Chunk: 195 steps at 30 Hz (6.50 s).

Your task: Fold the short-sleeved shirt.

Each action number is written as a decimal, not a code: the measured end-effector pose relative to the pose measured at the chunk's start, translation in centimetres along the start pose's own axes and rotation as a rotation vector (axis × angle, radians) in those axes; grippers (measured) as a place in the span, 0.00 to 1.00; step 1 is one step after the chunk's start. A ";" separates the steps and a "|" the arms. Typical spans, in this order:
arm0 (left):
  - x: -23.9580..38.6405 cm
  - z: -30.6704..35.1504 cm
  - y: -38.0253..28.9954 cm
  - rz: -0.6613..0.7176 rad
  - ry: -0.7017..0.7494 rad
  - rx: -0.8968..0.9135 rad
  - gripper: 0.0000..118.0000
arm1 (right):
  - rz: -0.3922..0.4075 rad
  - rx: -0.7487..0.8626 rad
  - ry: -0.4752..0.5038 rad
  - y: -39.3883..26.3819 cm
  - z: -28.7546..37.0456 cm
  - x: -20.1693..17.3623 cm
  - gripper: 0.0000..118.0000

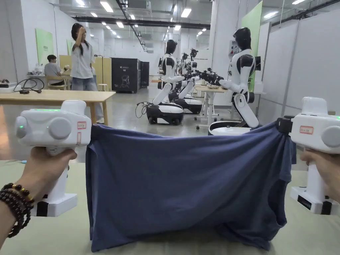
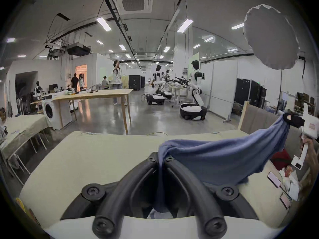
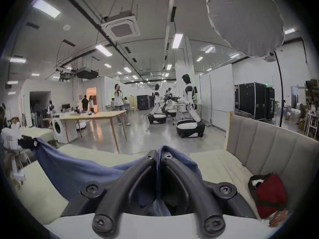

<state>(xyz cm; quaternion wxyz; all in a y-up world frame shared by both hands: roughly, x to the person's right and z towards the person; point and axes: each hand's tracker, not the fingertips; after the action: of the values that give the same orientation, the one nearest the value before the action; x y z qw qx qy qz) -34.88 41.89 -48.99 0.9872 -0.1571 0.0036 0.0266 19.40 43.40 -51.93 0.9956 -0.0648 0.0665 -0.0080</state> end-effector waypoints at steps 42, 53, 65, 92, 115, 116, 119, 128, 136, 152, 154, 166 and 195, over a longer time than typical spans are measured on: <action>-4.3 27.9 -34.7 0.000 -0.102 -0.465 0.98 | 0.147 -0.594 0.176 -27.8 37.1 0.5 0.97; -2.8 35.8 -32.2 0.125 -0.101 -0.234 0.00 | -0.088 -0.247 0.131 -25.0 43.9 -0.1 0.00; -2.5 25.9 -37.3 -0.155 -0.063 -0.551 0.96 | -0.045 -0.301 0.127 -24.9 42.3 -2.7 0.00; -1.5 26.2 -36.2 -0.233 -0.099 -0.497 0.02 | 0.142 -0.879 0.094 -33.8 30.2 1.0 0.76; -1.8 14.3 -23.2 -0.135 -0.131 -0.363 0.02 | 0.019 -0.521 0.136 -22.7 19.6 1.2 0.06; -1.7 12.7 -23.2 -0.139 -0.118 -0.381 0.02 | 0.007 -0.527 0.130 -22.8 18.0 1.3 0.07; -1.3 7.9 -24.3 -0.153 -0.083 -0.468 0.02 | 0.000 -0.562 0.095 -24.0 13.3 1.2 0.07; -0.3 1.4 -28.8 -0.197 -0.036 -0.600 0.02 | 0.080 -0.729 0.034 -29.1 4.7 0.5 0.08; -1.6 1.5 -29.7 -0.156 -0.013 -0.595 0.99 | 0.117 -0.642 0.007 -28.8 5.9 0.8 0.97; -3.6 28.4 -30.4 0.017 -0.120 -0.276 0.00 | 0.136 -0.280 0.059 -22.8 36.6 -2.9 0.00; -3.4 27.6 -30.0 0.016 -0.122 -0.300 0.00 | 0.140 -0.269 0.059 -22.8 36.7 -3.7 0.00; -3.7 7.5 -31.3 -0.143 -0.007 -0.662 0.96 | 0.144 -0.284 0.144 -21.6 35.5 -6.4 0.00; -0.6 9.5 -30.1 -0.142 -0.089 -0.590 0.02 | -0.087 -0.773 0.040 -31.7 10.7 2.8 0.86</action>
<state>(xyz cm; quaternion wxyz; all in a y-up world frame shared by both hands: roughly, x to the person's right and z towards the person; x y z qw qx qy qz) -33.91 16.26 -30.58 0.8975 -0.4356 -0.0583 -0.0356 23.34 13.25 -37.67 0.8949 -0.4380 0.0811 -0.0258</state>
